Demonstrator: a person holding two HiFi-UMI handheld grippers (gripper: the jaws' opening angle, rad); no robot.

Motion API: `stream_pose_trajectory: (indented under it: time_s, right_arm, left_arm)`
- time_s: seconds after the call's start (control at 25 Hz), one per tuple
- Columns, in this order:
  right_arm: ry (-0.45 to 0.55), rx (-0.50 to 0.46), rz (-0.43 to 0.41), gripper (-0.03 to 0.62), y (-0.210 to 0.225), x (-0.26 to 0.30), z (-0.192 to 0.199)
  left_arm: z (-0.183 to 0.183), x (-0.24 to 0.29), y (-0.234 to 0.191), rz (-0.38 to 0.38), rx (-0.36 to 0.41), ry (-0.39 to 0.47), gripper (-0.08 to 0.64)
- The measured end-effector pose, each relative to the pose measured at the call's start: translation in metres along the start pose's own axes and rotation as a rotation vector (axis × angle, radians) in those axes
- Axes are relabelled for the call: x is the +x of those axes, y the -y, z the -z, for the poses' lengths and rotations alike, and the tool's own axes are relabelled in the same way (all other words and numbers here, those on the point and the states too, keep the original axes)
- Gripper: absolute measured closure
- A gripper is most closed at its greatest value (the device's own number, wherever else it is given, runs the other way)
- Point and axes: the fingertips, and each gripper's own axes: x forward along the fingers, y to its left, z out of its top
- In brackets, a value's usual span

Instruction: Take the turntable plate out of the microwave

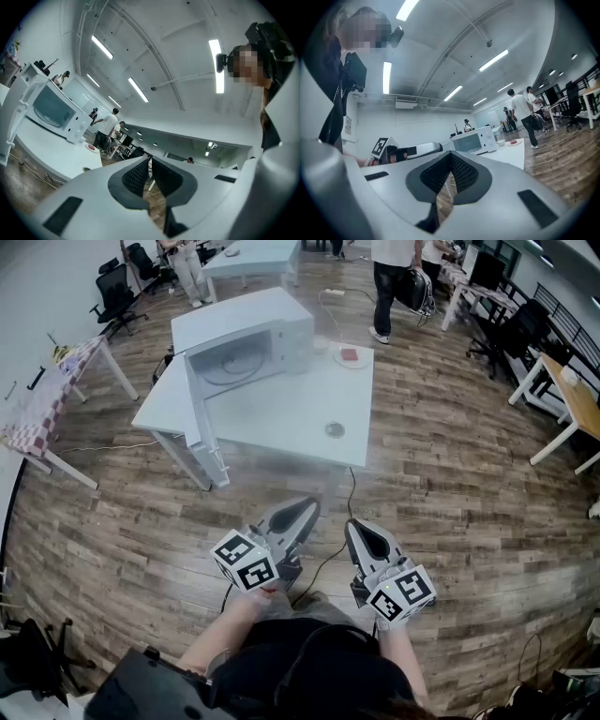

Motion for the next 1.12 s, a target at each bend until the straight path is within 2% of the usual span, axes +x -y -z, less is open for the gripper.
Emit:
stream_pose_trajectory:
  time_s: [0.28,0.56,0.84,1.0,1.12]
  right_arm:
    - [0.018,0.037,0.027,0.572,0.02,-0.026,0.006]
    - [0.003,0.067,0.005,0.572,0.036,-0.014,0.016]
    - [-0.057,0.094,-0.041,0.572,0.068,0.041,0.028]
    - [-0.085,0.093,-0.078,0.572,0.087,0.095,0.023]
    - [-0.11,0.084,-0.088,0.572,0.108,0.134,0.019]
  left_arm:
    - [0.024,0.014,0.01,-0.016,-0.021,-0.047,0.526]
    - [0.031,0.022,-0.016,-0.075,-0.037,-0.07,0.526]
    - [0.033,0.05,-0.074,-0.111,-0.067,-0.094,0.526]
    - [0.012,0.068,-0.132,-0.15,-0.081,-0.073,0.526]
    - [-0.005,0.088,-0.166,-0.146,-0.083,-0.055,0.526]
